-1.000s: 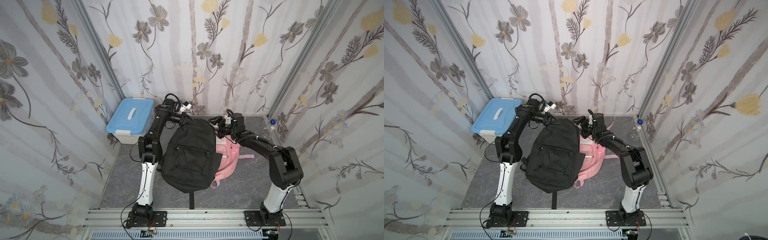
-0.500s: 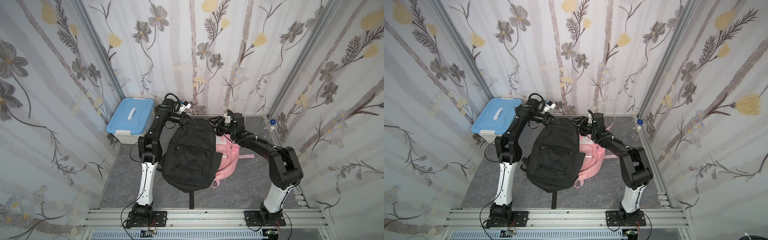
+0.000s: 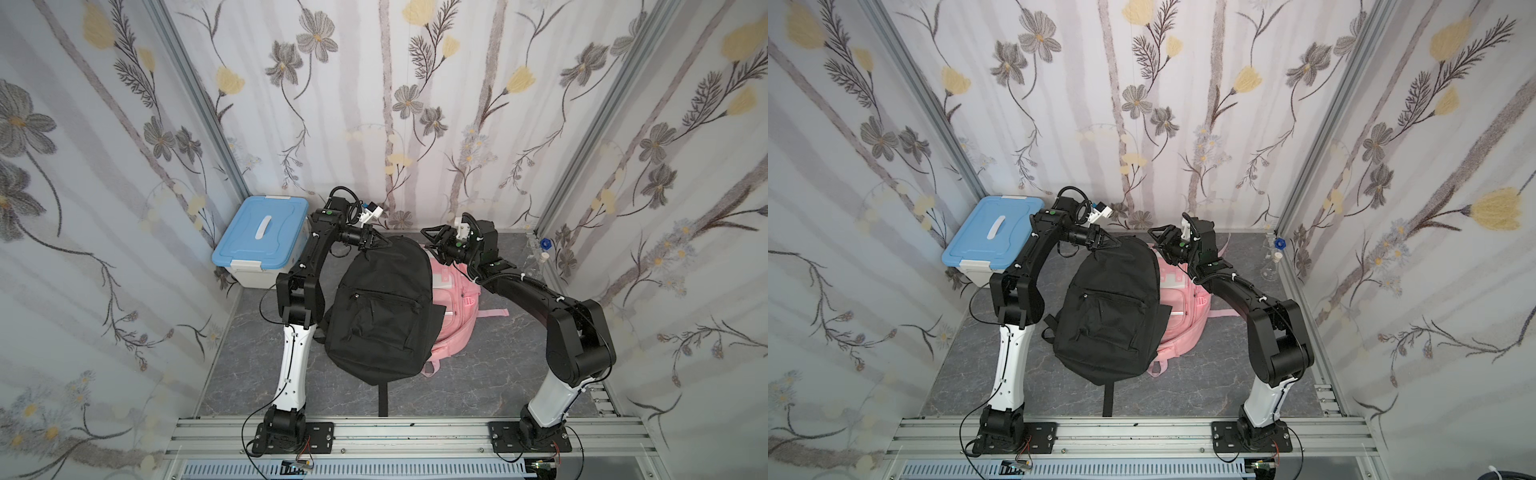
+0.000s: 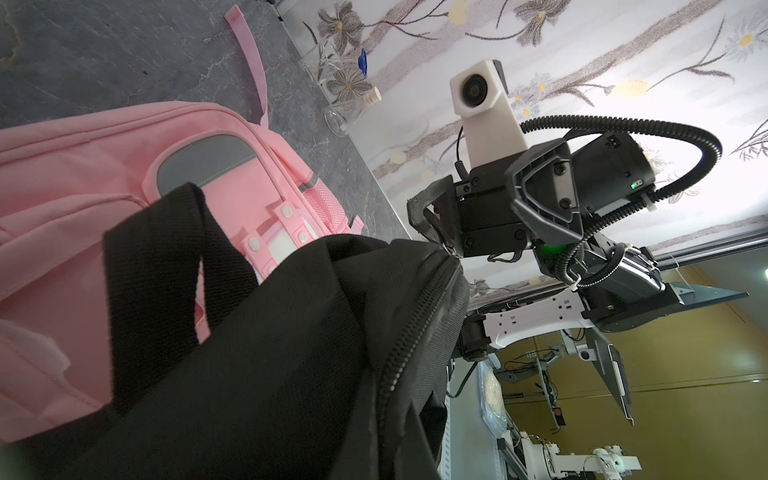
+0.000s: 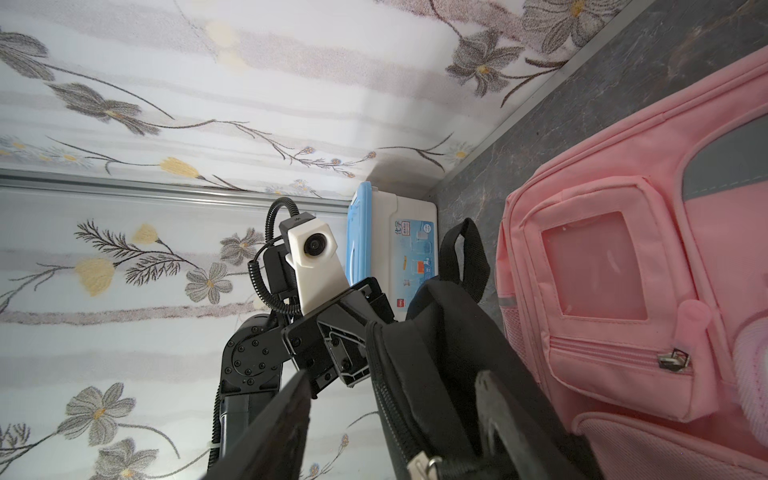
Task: Zip up the backpack
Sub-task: Zip the zipper on the backpack.
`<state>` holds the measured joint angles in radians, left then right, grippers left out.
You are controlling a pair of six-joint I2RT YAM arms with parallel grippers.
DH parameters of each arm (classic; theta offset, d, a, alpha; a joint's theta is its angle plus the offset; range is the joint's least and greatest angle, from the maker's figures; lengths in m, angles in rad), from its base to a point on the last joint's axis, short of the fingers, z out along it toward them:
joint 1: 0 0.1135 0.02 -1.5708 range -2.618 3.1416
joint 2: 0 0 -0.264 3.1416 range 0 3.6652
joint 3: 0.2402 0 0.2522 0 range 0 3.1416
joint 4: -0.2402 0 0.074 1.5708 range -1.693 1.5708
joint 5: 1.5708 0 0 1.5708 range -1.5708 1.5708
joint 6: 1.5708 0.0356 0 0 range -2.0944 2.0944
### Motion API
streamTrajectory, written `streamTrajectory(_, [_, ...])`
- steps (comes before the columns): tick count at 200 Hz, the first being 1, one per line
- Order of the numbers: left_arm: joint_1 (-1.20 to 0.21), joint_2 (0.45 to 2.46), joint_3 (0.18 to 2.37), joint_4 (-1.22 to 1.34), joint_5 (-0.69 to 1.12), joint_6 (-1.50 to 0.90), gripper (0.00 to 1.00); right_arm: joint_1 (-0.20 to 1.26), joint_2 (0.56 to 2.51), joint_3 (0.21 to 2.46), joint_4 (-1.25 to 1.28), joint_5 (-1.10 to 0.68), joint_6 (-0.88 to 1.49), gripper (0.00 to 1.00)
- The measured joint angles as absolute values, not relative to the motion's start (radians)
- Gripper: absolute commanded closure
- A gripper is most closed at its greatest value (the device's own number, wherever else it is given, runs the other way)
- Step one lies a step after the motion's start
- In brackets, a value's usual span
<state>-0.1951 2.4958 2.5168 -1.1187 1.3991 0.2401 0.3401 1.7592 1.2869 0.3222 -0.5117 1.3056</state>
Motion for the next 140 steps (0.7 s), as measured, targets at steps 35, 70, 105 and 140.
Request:
streamTrajectory(35, [-0.195, 2.496, 2.517, -1.118, 1.399, 0.237, 1.0, 0.339, 1.759, 1.279, 0.326, -0.512, 1.293, 0.68])
streamTrajectory(70, [-0.194, 2.496, 2.516, -1.118, 1.399, 0.236, 1.0, 0.339, 1.758, 1.264, 0.324, -0.512, 1.29, 1.0])
streamTrajectory(105, [-0.193, 2.497, 2.513, -1.113, 1.403, 0.236, 1.0, 0.339, 1.715, 1.259, 0.276, -0.512, 1.255, 1.0])
streamTrajectory(140, [-0.193, 2.497, 2.506, -1.102, 1.417, 0.229, 1.0, 0.34, 1.662, 1.24, 0.193, -0.508, 1.176, 1.0])
